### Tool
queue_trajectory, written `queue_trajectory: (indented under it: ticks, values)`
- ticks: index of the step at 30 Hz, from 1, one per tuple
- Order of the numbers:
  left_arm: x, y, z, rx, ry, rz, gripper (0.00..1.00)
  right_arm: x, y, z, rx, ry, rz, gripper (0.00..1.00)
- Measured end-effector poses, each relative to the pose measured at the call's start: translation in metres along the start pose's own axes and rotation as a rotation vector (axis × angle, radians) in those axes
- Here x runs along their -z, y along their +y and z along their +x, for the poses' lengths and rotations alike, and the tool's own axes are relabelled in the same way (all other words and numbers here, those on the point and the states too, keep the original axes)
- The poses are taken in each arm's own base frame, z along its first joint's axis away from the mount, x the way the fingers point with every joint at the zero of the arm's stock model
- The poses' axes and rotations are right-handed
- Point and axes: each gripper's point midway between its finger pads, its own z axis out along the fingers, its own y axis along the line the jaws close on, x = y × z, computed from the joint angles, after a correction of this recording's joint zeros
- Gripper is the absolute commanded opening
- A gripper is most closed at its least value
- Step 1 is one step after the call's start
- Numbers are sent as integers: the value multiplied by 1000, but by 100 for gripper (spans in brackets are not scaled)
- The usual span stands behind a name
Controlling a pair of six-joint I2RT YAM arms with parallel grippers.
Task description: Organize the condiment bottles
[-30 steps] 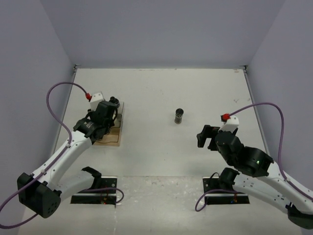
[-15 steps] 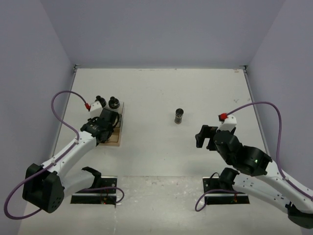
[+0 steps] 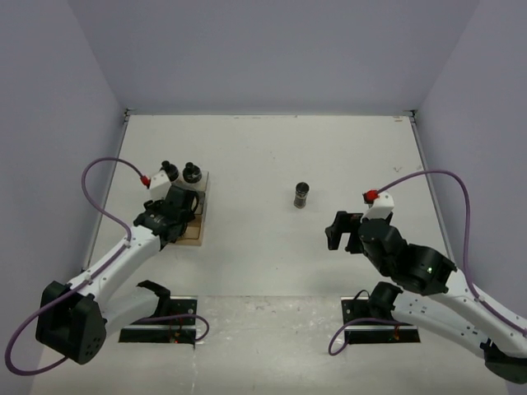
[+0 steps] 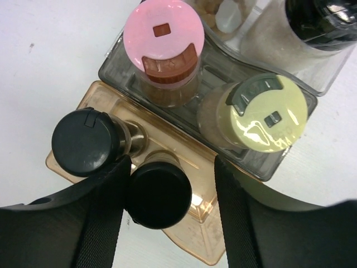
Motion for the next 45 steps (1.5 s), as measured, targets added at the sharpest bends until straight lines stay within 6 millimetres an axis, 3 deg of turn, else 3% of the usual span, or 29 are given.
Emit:
queue_trajectory:
  ticks: [11,18,24,28,29,30,34,37,41,45]
  values:
    - [14,-19,-7,26,12,131,66,-5,3,4,25,21,3,99]
    - [48,-38,-56,82,-75,247,70,-20,23,16,57,97,-32,99]
    - [72,-37,-86,110,-136,283,71,-45,41,25,110,158,-21,99]
    - [87,-34,-99,97,-158,308,84,-65,61,13,163,166,-1,99]
    - [93,-34,-102,86,-164,323,95,-70,66,8,172,163,4,99]
    - [99,-34,-107,79,-170,340,100,-78,69,1,179,164,16,99]
    - [131,-34,-125,64,-227,452,100,-118,69,-26,154,158,73,99]
    - [155,-25,-136,48,-281,510,100,-148,54,-31,140,182,127,97]
    - [179,-6,-150,26,-346,521,100,-186,51,-24,184,233,185,94]
    - [187,15,-151,20,-405,497,100,-215,49,-9,223,285,213,77]
